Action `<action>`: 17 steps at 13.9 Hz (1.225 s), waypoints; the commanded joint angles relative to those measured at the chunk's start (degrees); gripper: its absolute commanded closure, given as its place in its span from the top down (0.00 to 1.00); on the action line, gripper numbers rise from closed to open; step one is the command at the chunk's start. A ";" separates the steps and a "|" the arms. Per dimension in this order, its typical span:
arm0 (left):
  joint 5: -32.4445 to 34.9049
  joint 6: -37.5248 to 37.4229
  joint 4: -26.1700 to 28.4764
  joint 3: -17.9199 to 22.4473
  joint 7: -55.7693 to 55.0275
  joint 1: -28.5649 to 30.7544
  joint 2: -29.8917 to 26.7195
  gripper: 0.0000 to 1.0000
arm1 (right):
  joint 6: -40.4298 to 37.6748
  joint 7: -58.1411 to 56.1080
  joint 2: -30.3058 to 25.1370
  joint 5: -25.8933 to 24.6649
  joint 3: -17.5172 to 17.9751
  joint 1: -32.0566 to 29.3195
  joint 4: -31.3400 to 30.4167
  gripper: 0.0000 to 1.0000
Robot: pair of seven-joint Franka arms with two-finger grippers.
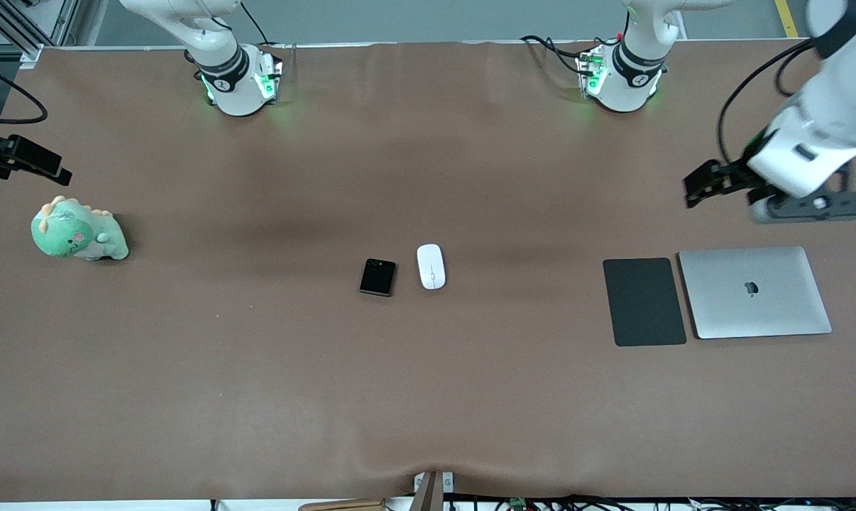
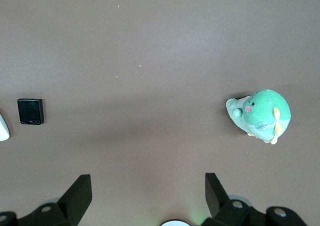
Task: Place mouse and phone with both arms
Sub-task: 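Move the left gripper over the white mouse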
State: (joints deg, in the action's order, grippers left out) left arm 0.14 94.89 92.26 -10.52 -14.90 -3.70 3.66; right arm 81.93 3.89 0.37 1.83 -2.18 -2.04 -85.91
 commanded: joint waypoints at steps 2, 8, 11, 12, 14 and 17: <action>-0.23 6.86 2.92 -0.38 -5.30 -5.34 3.97 1.00 | -0.28 0.42 0.07 -0.43 0.86 -0.95 0.48 1.00; 3.81 21.98 6.44 -0.29 -19.89 -16.86 14.25 1.00 | 0.25 0.33 0.51 -0.69 0.77 -1.21 0.57 1.00; 3.81 28.14 6.01 -0.38 -23.06 -20.20 20.31 1.00 | 3.05 0.50 1.12 -0.43 0.86 -1.21 0.75 1.00; 3.73 28.68 5.74 -0.38 -24.55 -20.99 21.90 1.00 | 3.50 0.50 1.39 0.36 0.86 -1.21 0.92 1.00; 3.64 31.65 5.65 -0.38 -29.11 -22.75 24.62 1.00 | 3.59 -0.19 2.53 0.98 1.03 -0.16 0.92 1.00; 3.64 36.93 3.82 -0.38 -37.98 -25.82 29.28 1.00 | 3.50 0.15 4.29 0.19 1.21 3.09 1.97 1.00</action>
State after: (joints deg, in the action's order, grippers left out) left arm 2.92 129.71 98.88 -11.12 -47.36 -27.47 29.88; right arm 85.72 3.71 3.36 2.19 -1.11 -0.76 -85.89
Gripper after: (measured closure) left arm 0.000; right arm 0.000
